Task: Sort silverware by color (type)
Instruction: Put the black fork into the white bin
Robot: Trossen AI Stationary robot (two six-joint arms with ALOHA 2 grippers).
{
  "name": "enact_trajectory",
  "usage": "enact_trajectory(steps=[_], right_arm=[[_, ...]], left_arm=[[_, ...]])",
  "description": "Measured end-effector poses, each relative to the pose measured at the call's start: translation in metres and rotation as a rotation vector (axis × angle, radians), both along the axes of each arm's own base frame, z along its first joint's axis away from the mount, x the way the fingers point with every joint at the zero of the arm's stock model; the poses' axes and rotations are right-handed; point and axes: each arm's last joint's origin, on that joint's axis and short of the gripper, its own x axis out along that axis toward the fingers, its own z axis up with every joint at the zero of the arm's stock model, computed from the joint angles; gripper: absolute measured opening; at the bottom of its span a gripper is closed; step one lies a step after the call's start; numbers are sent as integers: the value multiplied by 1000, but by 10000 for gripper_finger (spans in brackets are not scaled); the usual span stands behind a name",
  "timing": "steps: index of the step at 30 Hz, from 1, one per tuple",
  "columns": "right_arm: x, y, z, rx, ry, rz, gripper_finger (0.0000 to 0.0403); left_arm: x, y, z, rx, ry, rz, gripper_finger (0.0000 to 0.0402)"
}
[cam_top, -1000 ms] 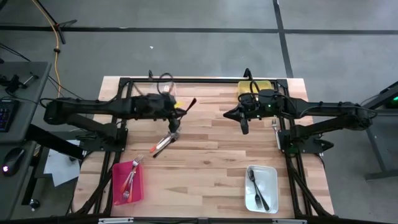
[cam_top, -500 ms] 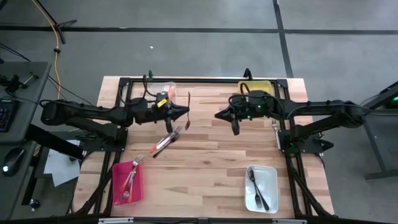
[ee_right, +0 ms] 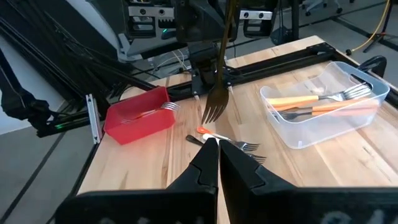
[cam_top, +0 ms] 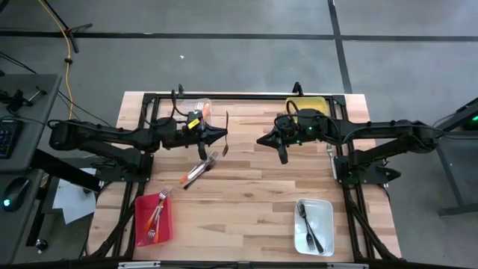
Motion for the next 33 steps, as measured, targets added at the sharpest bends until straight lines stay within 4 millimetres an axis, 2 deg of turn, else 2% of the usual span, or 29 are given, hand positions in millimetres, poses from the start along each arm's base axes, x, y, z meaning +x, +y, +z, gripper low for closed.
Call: enact_trajectory(steps=[9, 14, 18, 21, 29, 33], right_arm=[[1, -2, 4, 27, -36, -80, 0], [13, -3, 7, 58, -146, -76, 0], [28, -5, -2, 117, -165, -77, 11], [35, -5, -10, 169, -145, -80, 42], [45, -3, -22, 217, -120, -38, 162], [48, -3, -26, 200, -108, -47, 189]], left_arm=[[0, -1, 5, 16, -60, -22, 0], [8, 0, 7, 65, -128, -39, 0], [17, 1, -3, 51, -119, -45, 0], [25, 1, -6, 30, -132, -69, 0], [43, 0, -5, 43, -117, -78, 0], [45, 0, -3, 44, -122, -77, 0]])
